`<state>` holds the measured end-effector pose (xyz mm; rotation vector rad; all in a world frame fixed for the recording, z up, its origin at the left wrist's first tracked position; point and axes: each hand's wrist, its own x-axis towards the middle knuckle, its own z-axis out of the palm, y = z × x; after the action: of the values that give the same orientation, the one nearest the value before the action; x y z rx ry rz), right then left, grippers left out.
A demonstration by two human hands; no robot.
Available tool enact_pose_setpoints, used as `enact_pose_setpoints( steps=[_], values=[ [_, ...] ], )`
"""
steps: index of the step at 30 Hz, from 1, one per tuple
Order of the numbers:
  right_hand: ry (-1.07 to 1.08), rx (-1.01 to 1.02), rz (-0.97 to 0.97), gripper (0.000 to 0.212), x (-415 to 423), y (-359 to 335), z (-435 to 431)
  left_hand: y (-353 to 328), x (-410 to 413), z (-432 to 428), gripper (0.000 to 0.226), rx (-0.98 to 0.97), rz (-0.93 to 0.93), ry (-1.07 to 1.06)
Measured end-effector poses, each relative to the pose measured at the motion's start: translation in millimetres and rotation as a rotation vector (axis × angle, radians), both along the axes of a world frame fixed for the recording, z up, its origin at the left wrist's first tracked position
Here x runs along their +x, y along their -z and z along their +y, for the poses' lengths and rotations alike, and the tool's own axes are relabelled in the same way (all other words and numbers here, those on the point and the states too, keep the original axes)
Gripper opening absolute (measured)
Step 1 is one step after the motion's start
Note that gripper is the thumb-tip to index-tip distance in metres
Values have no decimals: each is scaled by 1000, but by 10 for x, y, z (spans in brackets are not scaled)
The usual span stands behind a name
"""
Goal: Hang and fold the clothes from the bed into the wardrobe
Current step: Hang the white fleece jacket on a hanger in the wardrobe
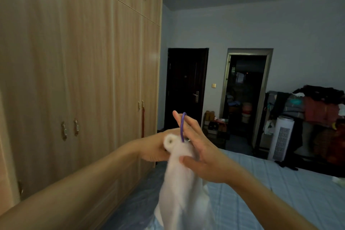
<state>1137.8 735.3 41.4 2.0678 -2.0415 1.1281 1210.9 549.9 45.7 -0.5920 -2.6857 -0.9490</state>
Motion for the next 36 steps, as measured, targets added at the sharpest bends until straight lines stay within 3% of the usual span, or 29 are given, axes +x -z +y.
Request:
enact_pose_setpoints(
  steps=[4, 7, 11, 14, 18, 21, 25, 27, 33, 36],
  values=[
    [-29, -5, -18, 103, -1, 39, 80, 36, -28, 96, 46, 30, -173, 54],
    [-34, -14, -25, 102, -43, 77, 132, 152, -72, 134, 36, 50, -137, 34],
    [10, -56, -26, 99, -151, 137, 187, 303, -176, 116, 12, -100, 100, -105],
    [54, -109, -16, 97, -237, 158, 223, 390, -223, 75, 28, -310, 277, -281],
    [112, -115, 6, 90, -311, 134, 223, 396, -231, 112, 13, -351, 484, -366],
    [305, -162, 58, 75, -308, 147, 176, 401, -203, 113, 12, -340, 573, -433],
    [536, -207, 37, 24, -248, 293, 90, 396, -107, 49, 11, -361, 607, -520],
    [577, -159, 20, 13, -206, 351, 62, 380, -46, 17, 18, -361, 598, -553],
    [643, -30, 78, 40, -108, 386, 7, 353, 171, -61, 17, -318, 590, -658],
    [679, 31, 185, 36, -46, 419, -82, 347, 302, -112, 21, -302, 565, -715]
  ],
)
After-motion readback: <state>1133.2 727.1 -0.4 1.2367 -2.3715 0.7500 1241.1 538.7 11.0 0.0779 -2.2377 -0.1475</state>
